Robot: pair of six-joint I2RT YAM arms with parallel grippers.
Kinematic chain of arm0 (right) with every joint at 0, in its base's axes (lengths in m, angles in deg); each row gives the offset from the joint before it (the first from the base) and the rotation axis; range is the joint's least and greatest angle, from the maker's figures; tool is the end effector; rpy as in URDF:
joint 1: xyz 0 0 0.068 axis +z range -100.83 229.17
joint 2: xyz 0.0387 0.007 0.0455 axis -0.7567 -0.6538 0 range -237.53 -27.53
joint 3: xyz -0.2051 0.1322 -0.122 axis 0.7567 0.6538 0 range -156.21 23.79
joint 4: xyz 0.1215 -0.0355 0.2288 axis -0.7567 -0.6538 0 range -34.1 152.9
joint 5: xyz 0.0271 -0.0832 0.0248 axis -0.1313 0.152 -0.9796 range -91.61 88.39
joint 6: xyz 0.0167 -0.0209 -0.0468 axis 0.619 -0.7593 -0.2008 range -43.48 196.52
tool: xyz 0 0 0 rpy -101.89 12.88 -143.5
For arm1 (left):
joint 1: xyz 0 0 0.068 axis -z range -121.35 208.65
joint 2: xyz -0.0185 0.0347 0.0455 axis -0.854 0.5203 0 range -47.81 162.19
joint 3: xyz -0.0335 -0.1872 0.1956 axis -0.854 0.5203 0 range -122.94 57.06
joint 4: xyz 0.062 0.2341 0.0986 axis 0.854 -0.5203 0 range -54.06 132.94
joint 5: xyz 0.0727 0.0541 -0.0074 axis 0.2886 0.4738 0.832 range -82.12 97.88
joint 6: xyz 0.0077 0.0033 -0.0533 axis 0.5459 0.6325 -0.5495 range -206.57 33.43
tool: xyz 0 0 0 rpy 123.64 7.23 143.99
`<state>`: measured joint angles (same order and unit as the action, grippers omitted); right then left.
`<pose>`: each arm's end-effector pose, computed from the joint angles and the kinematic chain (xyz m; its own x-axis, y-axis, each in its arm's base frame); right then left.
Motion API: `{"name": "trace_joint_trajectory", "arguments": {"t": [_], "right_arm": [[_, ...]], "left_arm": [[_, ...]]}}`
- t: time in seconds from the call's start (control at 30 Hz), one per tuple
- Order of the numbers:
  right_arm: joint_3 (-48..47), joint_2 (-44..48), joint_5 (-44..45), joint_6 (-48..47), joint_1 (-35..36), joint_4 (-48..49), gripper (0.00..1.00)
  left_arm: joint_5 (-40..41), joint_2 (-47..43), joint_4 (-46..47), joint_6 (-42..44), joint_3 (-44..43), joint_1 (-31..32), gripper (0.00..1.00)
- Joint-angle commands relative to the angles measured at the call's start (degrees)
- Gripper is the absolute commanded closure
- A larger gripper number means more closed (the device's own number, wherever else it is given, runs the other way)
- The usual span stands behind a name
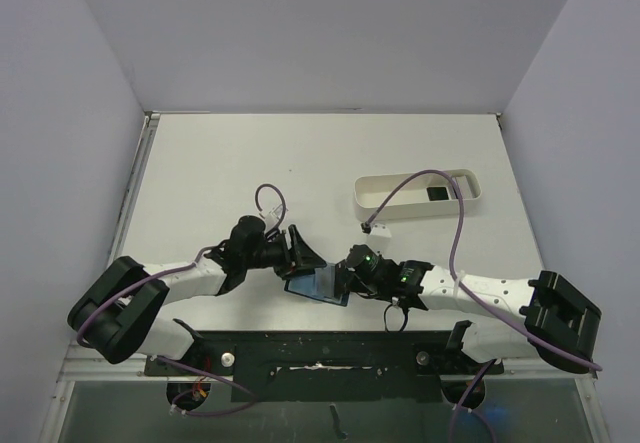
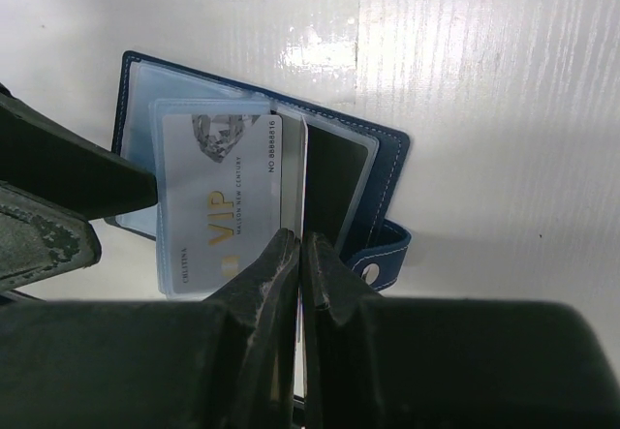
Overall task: Put the credit cards into the card holder
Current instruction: Turn over the card slot in the card holder.
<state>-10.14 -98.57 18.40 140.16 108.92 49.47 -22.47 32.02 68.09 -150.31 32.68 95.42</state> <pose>0.1286 0.1961 0.1802 -0.8019 0.2963 -0.5188 0.0368 0.8912 0.4521 0.1912 -0.1653 0.1526 -0.9555 -0.2522 -0.1532 0.0206 0.4610 -0.8871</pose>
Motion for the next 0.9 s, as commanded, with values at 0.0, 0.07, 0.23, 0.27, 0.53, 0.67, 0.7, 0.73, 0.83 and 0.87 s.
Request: {"name": "trace_joint_trajectory", "arguments": {"t": [0.0, 0.07, 0.23, 0.27, 0.53, 0.67, 0.7, 0.73, 0.83, 0.87], "right_arm": [[-0.17, -0.24, 0.78, -0.70, 0.70, 2.00, 1.00], [-0.17, -0.03, 1.03, -0.83, 0.80, 2.13, 1.00], [0.21, 0.65, 1.51, -1.62, 0.77, 3.24, 1.00], [0.46, 1.00, 1.60, -1.79, 0.80, 3.58, 1.00], [2.67, 5.11, 3.43, -2.66, 0.78, 4.81, 1.00], [3.22, 7.33, 4.84, -2.15, 0.72, 3.32, 1.00], [3.51, 7.96, 4.86, -2.12, 0.72, 3.31, 1.00], [3.97, 8.48, 4.43, -2.37, 0.78, 3.93, 1.00], [5.45, 9.30, 3.99, -2.22, 0.72, 5.48, 1.00], [5.65, 9.36, 4.11, -1.97, 0.72, 5.41, 1.00]], "left_arm": [[-0.75, -1.09, 6.25, -1.48, -0.70, 0.39, 0.44], [-0.93, -1.00, 6.51, -1.56, -1.22, 0.55, 0.44], [-0.81, -0.06, 7.90, -1.96, -2.26, 1.31, 0.44], [-0.84, 0.51, 8.30, -2.07, -2.33, 1.47, 0.44], [-0.12, 3.37, 11.81, -3.74, -3.16, 3.68, 0.44], [-0.20, 5.27, 11.59, -3.12, -4.63, 4.28, 0.48], [-0.07, 5.71, 11.59, -2.95, -4.96, 4.55, 0.50], [0.01, 5.95, 11.47, -2.75, -5.20, 4.73, 0.52], [0.04, 6.67, 11.24, -2.52, -5.97, 5.28, 0.55], [0.03, 6.73, 11.30, -2.56, -6.09, 5.43, 0.55]]}}
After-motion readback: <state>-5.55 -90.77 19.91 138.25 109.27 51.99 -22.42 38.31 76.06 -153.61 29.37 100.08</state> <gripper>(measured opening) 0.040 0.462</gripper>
